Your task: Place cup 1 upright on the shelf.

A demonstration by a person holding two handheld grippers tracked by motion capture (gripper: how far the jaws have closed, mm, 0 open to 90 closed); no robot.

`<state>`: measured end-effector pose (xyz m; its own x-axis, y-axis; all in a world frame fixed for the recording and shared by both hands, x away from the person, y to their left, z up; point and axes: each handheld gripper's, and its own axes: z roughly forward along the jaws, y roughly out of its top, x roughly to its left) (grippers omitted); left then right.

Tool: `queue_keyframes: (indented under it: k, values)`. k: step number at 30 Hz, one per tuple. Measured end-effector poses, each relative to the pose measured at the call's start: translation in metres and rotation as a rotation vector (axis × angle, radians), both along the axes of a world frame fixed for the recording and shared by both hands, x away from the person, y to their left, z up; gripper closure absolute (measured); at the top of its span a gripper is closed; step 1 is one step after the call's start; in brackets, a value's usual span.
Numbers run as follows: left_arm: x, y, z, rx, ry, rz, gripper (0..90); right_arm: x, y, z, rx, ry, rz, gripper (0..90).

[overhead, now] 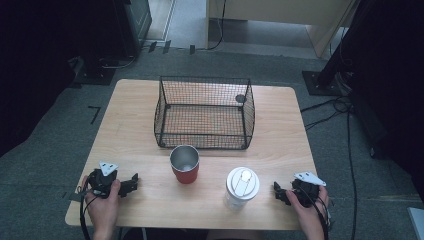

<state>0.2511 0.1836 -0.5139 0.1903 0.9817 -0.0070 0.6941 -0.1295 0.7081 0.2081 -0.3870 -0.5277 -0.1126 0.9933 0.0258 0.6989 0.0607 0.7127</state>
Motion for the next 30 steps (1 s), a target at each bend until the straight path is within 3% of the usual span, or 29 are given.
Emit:
queue_keyframes:
  k: [18,30]
  values:
    - [-0.009,-0.043,0.027,-0.043,-0.075,-0.159,0.0,0.000,0.000,0.000,0.001,0.000,-0.001,0.0]
    - [-0.013,-0.065,0.040,-0.059,-0.099,-0.251,0.0,0.000,0.000,0.000,0.001,0.000,-0.001,0.0]
